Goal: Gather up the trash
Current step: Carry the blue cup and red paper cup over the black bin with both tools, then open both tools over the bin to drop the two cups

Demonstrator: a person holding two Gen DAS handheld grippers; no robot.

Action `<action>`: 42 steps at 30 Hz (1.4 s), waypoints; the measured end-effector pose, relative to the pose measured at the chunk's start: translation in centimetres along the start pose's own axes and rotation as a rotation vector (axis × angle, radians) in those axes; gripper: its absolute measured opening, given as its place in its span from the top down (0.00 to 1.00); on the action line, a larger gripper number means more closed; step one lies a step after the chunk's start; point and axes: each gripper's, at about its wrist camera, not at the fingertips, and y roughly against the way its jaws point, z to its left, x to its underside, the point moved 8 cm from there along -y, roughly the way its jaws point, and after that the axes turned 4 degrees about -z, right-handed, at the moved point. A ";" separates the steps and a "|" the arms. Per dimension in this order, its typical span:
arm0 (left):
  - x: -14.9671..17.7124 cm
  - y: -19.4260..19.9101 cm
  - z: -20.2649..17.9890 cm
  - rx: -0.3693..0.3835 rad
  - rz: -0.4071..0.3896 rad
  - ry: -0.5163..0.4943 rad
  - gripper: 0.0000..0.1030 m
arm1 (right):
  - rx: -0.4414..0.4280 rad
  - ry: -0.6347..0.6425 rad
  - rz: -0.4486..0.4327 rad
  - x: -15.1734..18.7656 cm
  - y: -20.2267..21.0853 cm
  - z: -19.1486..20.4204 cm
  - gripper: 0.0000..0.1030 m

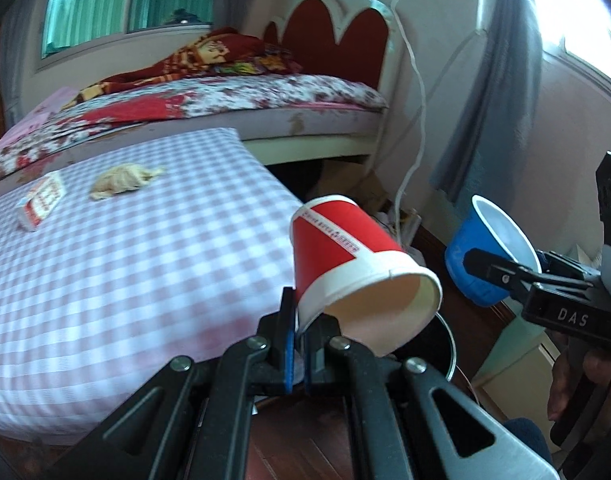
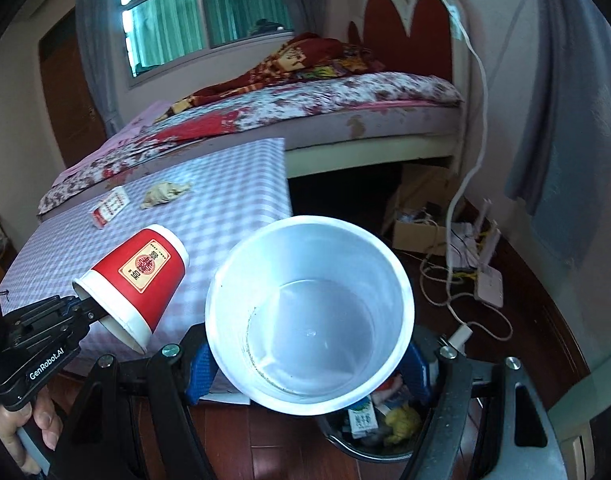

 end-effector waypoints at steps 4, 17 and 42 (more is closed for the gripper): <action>0.7 -1.4 -3.1 0.036 0.029 -0.026 0.97 | 0.024 -0.028 0.018 1.3 0.3 -3.0 0.26; 4.5 -6.1 -9.9 0.115 0.149 -0.073 0.97 | 0.090 -0.096 0.101 6.1 0.0 -11.5 0.26; 10.3 -14.4 -11.2 0.206 0.328 0.038 0.23 | 0.101 0.124 0.391 14.6 -10.7 -13.0 0.01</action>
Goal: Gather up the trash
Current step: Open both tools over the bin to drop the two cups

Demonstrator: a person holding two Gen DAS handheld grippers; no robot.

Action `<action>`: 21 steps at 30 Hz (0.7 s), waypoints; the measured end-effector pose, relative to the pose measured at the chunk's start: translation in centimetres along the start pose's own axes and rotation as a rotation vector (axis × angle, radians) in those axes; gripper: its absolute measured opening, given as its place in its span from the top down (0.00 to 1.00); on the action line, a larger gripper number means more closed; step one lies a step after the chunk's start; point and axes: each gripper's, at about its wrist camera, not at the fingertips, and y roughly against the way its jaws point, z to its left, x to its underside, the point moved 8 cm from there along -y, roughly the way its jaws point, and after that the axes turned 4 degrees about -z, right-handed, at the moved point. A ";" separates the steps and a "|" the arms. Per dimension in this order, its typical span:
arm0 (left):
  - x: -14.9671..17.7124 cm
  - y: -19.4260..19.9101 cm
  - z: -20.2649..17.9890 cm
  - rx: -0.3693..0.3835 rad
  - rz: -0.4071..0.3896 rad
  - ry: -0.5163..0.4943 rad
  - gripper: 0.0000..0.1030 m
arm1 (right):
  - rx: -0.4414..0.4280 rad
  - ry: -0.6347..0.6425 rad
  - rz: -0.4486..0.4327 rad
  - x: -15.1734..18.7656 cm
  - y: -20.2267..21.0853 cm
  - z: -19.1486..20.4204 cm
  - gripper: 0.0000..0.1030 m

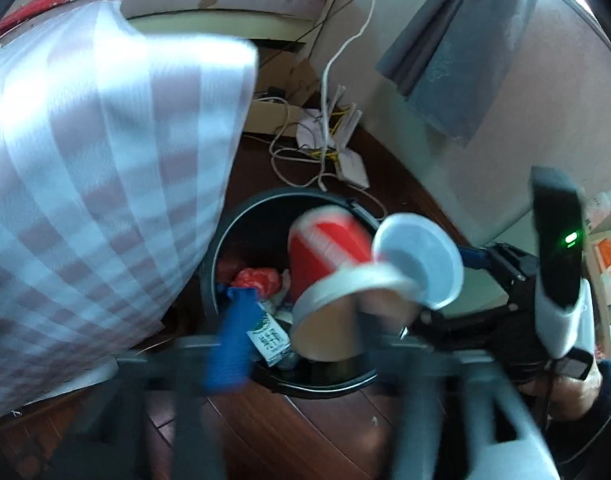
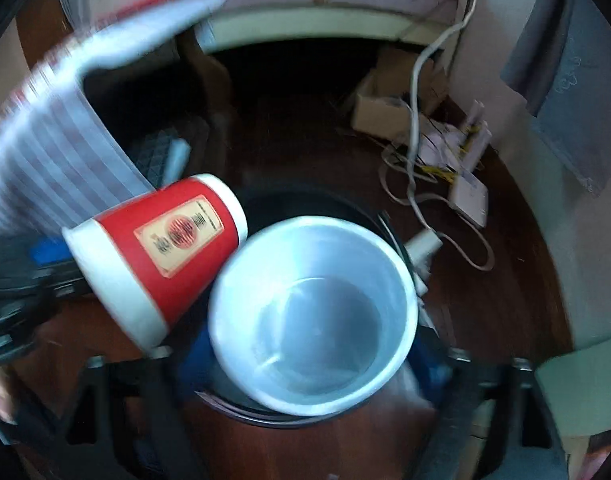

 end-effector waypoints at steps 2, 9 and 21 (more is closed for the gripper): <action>1.0 -0.1 0.6 -0.057 0.001 -0.017 0.22 | 0.019 -0.007 0.043 1.3 -1.0 -0.6 0.01; 2.5 0.6 3.2 -0.206 -0.016 -0.009 0.09 | 0.068 -0.080 0.012 2.4 0.3 -2.2 0.01; 2.4 2.0 3.4 -0.255 -0.041 -0.022 0.04 | 0.072 -0.075 -0.020 1.6 2.0 -1.5 0.01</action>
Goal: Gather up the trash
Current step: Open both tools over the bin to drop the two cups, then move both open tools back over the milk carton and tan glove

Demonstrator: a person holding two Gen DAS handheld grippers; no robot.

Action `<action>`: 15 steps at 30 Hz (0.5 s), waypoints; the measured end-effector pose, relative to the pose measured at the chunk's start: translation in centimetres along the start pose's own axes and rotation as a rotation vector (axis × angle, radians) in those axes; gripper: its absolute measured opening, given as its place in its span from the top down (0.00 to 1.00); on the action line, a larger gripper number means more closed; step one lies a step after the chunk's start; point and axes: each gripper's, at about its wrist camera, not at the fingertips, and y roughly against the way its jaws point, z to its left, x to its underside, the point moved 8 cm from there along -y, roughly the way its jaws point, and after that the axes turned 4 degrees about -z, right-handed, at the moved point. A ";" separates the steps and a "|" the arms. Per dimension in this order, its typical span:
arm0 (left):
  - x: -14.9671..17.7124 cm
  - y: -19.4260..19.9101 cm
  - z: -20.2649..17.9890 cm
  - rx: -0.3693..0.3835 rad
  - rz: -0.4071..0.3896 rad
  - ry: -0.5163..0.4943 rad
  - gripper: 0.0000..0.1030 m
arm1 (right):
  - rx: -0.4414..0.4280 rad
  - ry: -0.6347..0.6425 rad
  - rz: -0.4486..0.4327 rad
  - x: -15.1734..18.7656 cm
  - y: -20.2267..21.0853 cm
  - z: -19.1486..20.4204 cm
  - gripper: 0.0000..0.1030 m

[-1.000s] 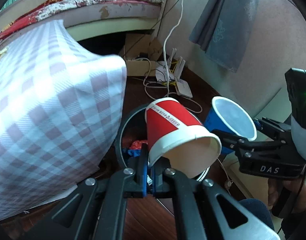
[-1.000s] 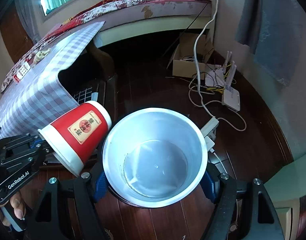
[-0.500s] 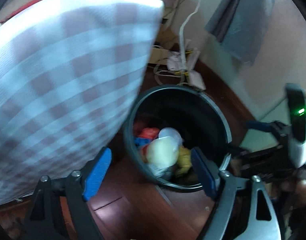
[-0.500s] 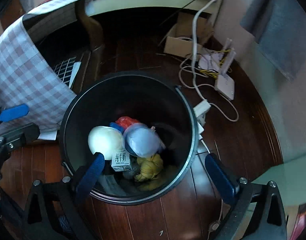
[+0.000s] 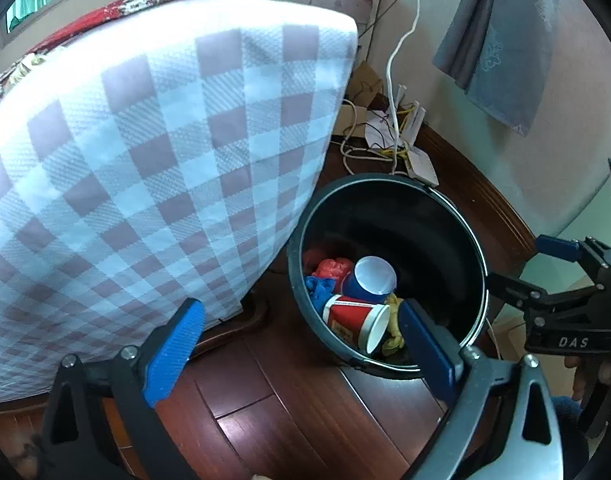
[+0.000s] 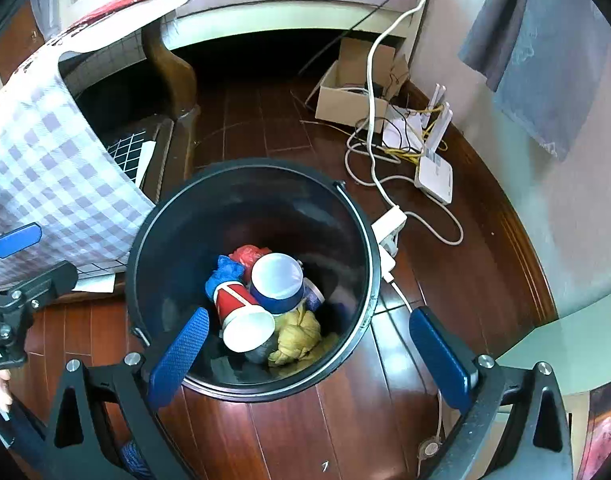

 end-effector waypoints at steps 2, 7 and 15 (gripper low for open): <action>-0.1 0.5 0.1 0.000 -0.005 0.003 0.04 | -0.002 0.005 -0.008 -0.2 0.5 0.3 0.01; -0.8 2.3 0.3 -0.010 -0.037 -0.005 0.04 | -0.002 0.011 -0.040 -0.9 2.0 1.0 0.01; -3.1 5.5 1.2 -0.026 -0.112 0.004 0.03 | 0.015 0.023 -0.116 -3.1 5.2 2.3 0.01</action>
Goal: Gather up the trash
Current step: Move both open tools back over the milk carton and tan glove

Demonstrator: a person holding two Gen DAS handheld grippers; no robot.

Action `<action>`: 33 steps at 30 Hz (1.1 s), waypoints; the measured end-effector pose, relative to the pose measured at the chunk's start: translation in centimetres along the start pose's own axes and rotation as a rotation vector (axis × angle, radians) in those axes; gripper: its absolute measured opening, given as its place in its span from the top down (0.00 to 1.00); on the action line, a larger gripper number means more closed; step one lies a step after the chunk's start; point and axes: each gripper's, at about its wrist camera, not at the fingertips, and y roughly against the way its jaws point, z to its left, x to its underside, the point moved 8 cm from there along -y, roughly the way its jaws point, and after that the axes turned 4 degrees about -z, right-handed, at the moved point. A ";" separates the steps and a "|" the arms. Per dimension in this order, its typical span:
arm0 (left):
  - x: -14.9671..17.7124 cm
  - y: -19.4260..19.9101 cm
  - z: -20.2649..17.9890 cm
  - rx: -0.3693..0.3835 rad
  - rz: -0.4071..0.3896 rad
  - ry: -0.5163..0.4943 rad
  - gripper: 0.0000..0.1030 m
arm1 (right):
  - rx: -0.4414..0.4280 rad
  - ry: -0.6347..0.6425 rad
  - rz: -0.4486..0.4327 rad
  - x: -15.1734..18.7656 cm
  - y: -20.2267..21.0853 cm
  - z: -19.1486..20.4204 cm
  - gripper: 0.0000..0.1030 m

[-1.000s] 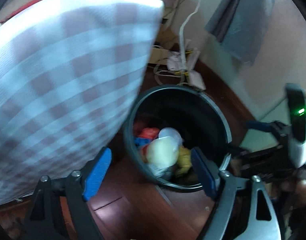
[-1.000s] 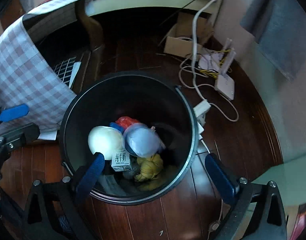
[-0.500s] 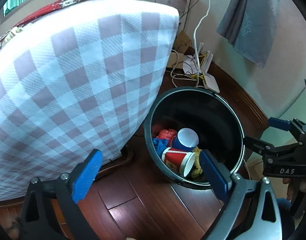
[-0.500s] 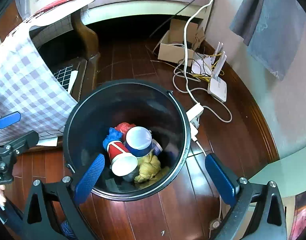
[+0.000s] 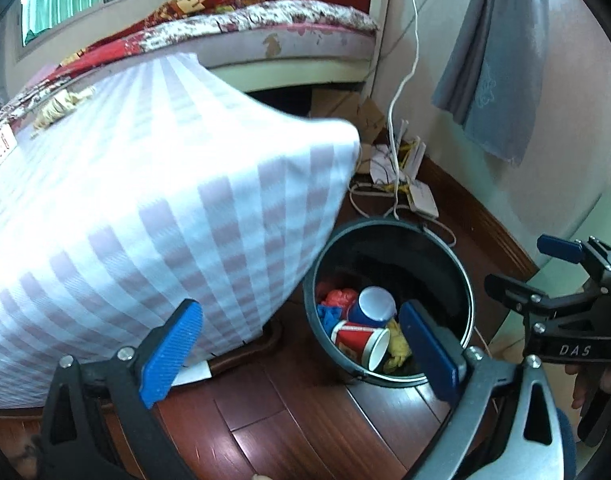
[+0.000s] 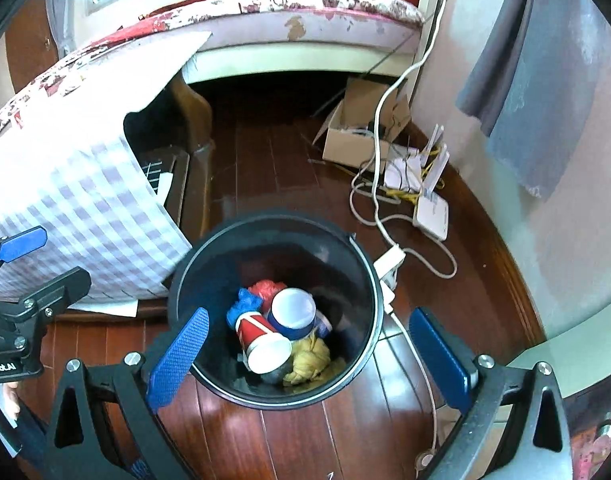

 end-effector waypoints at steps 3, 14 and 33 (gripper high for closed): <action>-0.7 1.0 0.6 -0.003 -0.017 0.002 0.03 | 0.006 0.012 -0.025 -1.0 1.1 0.5 0.01; -3.1 5.0 3.8 -0.025 -0.104 0.031 0.03 | -0.022 0.024 -0.138 -5.5 5.9 3.8 0.01; -5.0 10.6 22.3 -0.236 -0.199 0.185 0.03 | -0.236 0.189 -0.257 -16.3 7.1 21.8 0.01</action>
